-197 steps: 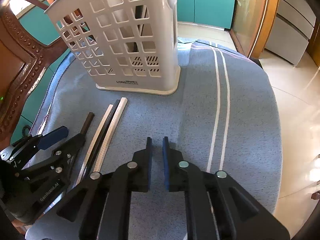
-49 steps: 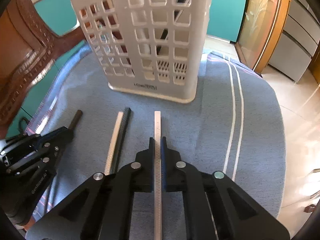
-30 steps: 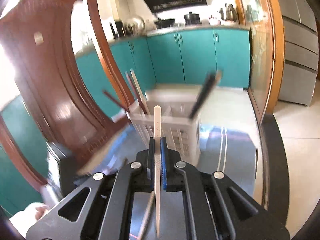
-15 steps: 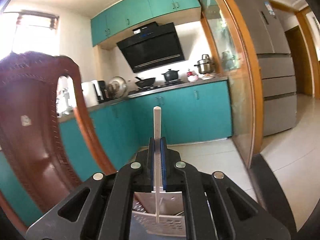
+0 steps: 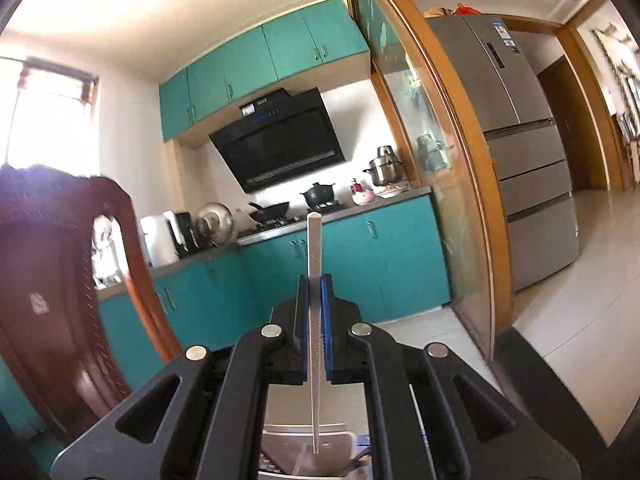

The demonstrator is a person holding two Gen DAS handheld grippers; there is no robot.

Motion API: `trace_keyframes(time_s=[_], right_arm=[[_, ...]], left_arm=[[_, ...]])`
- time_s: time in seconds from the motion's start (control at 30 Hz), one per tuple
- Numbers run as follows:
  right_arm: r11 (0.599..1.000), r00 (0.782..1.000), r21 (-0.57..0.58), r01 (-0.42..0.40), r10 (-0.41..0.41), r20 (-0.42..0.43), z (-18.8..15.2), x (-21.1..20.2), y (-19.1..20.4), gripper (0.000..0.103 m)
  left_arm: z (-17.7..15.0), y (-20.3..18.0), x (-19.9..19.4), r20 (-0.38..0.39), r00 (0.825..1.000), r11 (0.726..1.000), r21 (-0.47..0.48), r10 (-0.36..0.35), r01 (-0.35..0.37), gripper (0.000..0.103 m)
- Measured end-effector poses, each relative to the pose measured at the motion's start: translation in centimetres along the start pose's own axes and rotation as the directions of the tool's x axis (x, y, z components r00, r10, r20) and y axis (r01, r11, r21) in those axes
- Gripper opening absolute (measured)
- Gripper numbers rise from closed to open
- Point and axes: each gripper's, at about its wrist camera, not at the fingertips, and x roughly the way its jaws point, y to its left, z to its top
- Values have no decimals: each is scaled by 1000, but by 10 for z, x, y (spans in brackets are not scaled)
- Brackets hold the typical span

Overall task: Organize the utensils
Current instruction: 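Lift both chopsticks and lower them upright into the white holder, then open both tools and pull them back to the cloth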

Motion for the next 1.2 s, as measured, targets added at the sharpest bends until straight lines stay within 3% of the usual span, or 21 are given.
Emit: trace_keyframes(time_s=[0.1,0.2,0.27,0.37,0.53,0.6,0.7,0.87,0.97,1.07,1.13,1.2], right_arm=[[999,996,-47,8,-13,-90,-26,27,-2,7],[998,987,-66,0,-11,-162,-49,45,-6,7],[998,977,-64,-29,15,-214,-61,54,-6,7],[992,967,-106,-65,37,-251,-74,59,1,7],[985,962,-146,-87,45,-269,-75,53,3,7],[988,962,-131,-83,45,-268,-71,45,-2,14],[992,967,-93,-89,63,-248,-60,31,-11,25],[985,972,-51,-164,152,-179,-30,-17,-15,28],[966,950,-45,-256,243,-198,-28,-44,-12,28],[932,910,-88,-351,318,-266,-53,-56,-2,28],[908,878,-129,-398,336,-342,-83,-53,6,28],[910,821,-135,-392,280,-498,-130,-30,12,28]], left_arm=[[11,0,5,86,996,999,-45,3,0,7],[4,4,16,143,988,997,-45,66,-60,7],[-6,8,30,138,986,994,-54,99,-92,7],[-25,18,62,55,989,989,-60,136,-132,7],[-42,20,98,-33,979,980,2,200,-200,7],[-49,15,103,-63,976,977,44,210,-208,7],[-52,13,103,-71,977,978,60,202,-198,7],[-51,14,81,-56,984,985,39,170,-168,15],[-55,15,59,-9,986,985,38,169,-168,15],[-68,19,37,25,977,975,61,212,-213,15],[-82,29,33,-3,970,968,64,242,-241,15],[-98,37,38,-51,956,955,94,288,-282,15]])
